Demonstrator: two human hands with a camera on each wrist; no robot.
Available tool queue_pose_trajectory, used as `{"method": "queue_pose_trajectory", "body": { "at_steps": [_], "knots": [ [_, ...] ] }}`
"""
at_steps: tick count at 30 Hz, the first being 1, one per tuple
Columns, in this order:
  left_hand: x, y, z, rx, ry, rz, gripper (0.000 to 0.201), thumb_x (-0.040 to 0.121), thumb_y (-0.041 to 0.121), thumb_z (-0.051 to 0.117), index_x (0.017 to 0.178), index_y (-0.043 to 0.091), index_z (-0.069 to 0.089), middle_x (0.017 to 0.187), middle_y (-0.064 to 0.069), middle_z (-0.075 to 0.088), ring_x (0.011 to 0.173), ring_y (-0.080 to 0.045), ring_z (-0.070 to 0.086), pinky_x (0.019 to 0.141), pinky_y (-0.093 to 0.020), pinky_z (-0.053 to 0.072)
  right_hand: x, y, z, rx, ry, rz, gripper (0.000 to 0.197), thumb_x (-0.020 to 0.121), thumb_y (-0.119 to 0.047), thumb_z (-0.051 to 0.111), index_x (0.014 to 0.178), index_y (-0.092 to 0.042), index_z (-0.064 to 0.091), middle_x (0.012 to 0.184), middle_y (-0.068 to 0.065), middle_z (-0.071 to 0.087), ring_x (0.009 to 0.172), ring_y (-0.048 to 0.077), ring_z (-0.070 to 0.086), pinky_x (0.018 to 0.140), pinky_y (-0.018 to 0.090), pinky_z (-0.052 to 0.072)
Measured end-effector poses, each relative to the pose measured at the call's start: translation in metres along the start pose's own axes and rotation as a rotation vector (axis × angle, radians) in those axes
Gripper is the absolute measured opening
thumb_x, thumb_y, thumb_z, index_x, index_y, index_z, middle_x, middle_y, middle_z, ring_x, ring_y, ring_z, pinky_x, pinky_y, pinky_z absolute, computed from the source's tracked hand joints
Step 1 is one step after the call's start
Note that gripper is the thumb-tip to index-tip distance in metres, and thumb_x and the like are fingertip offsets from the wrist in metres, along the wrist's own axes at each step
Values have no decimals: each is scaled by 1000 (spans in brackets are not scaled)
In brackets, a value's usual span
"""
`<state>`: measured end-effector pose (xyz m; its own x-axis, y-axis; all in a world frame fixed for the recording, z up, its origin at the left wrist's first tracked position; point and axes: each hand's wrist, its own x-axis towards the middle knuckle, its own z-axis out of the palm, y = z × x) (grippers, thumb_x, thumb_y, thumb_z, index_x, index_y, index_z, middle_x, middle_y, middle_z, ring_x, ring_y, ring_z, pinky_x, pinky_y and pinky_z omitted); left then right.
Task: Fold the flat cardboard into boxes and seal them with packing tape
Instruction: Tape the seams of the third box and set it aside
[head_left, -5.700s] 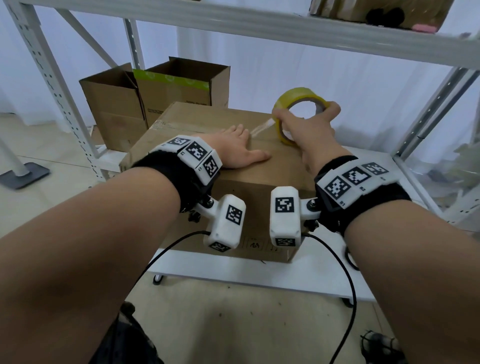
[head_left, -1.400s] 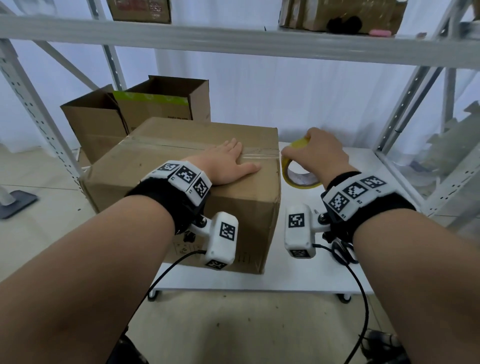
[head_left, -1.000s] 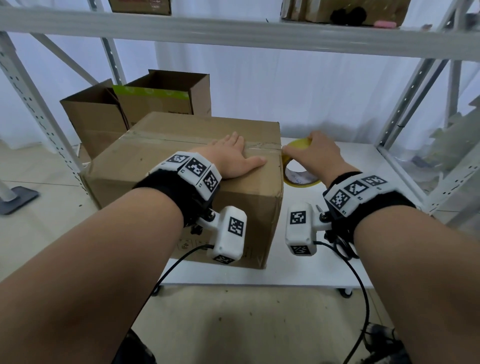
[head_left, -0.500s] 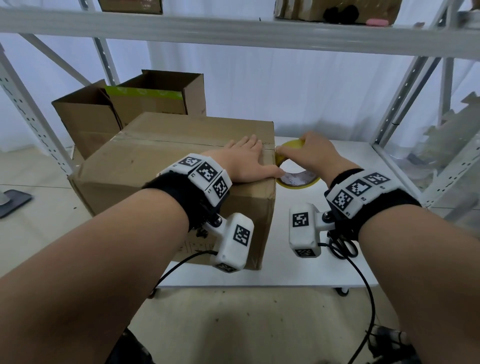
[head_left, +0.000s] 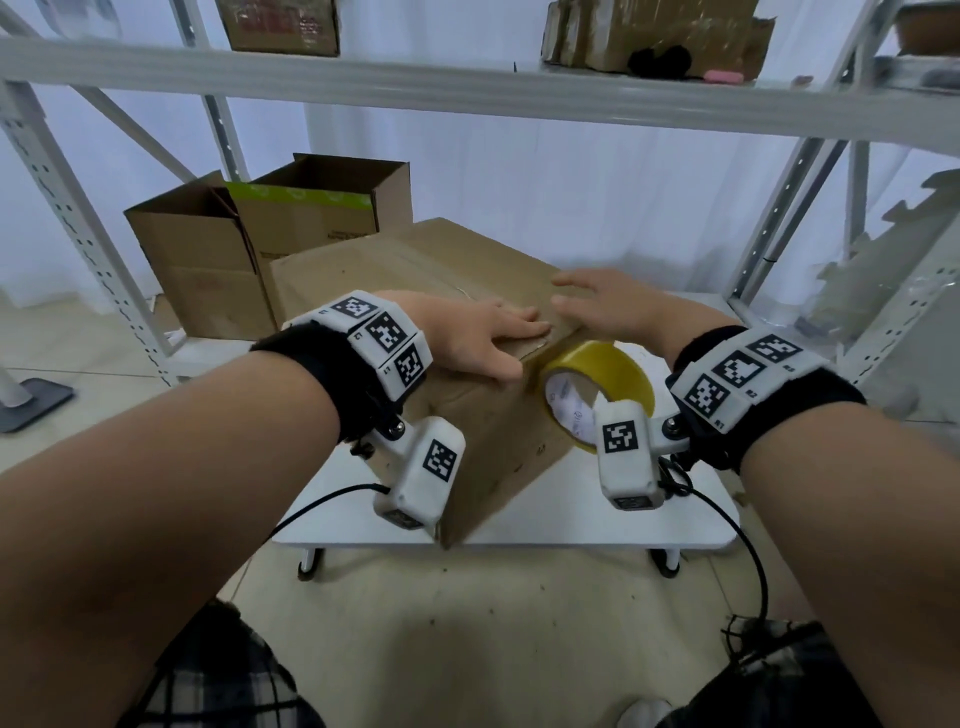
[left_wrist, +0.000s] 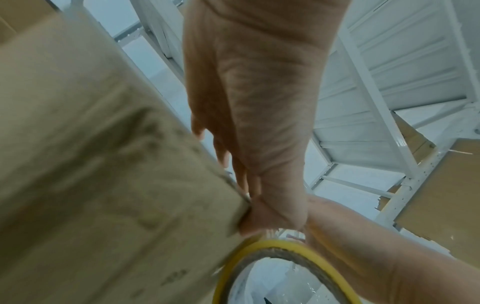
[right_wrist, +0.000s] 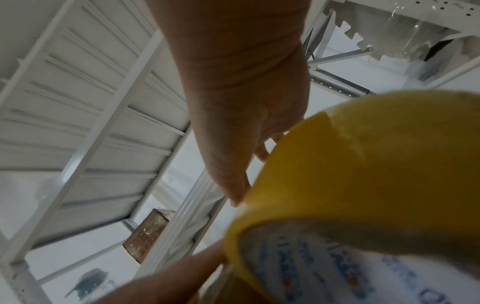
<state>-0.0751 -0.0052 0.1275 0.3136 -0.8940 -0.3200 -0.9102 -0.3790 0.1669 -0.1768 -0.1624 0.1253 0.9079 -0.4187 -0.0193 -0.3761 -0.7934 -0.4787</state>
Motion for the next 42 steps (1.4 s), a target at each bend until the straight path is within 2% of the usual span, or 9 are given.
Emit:
{"method": "queue_pose_trajectory", "body": {
  "at_steps": [7,11,15,18,21,23,27,31,42],
  "knots": [
    [-22,-1,-1,-32,26,1,69,92,11,50,152,31,22,161,7,10,146,-11,16,114,-24,10,-14,-10,20,-276,23,40,42,102,-43,33,141,-35,46,153,-6,39,142,22,23,110,37,15],
    [-30,-9,3,-4,40,25,73,91,2,46,153,28,17,161,7,10,145,-11,17,110,-18,10,-18,-17,25,-270,-11,117,57,82,-64,31,133,-46,50,149,-3,41,139,31,24,109,54,23],
    [-37,-25,7,53,86,-16,78,90,-6,40,152,36,19,160,13,14,144,-13,20,113,-25,12,-24,-23,24,-264,13,143,39,95,-53,39,131,-45,53,151,2,32,137,37,23,108,51,24],
    [-39,-43,14,84,180,-39,85,87,-13,38,148,45,22,159,12,18,143,-19,25,116,-35,20,-20,-31,28,-243,61,122,36,95,-51,42,125,-44,60,143,2,42,133,34,33,106,48,27],
    [-41,-52,27,36,277,-73,70,96,-2,37,146,46,27,160,7,18,147,-21,16,119,-51,10,-17,-30,33,-127,116,130,20,92,-47,44,101,-44,61,133,4,50,126,32,39,105,46,31],
    [-41,-56,36,-8,405,-174,45,103,26,34,144,45,33,160,4,18,148,-23,8,116,-59,-1,-17,-26,37,-36,131,160,10,91,-46,46,96,-44,54,137,8,43,128,36,36,109,52,27],
    [-34,-74,47,-222,514,-474,56,95,65,21,145,44,32,161,-11,5,147,-38,3,115,-61,4,-7,-21,46,50,126,230,40,91,-46,48,129,-34,42,143,18,32,129,40,33,109,50,29],
    [-18,-80,46,-532,592,-505,74,87,72,27,148,31,33,151,-21,27,137,-40,31,112,-50,28,3,-21,42,59,116,309,72,87,-56,47,150,-30,24,149,21,29,134,41,30,106,46,31],
    [7,-96,15,-482,626,-578,64,95,52,38,145,13,38,145,-9,47,129,-28,46,103,-39,38,35,-22,44,-2,187,260,56,91,-53,45,137,-21,42,133,16,44,120,36,46,96,41,40]
  ]
}}
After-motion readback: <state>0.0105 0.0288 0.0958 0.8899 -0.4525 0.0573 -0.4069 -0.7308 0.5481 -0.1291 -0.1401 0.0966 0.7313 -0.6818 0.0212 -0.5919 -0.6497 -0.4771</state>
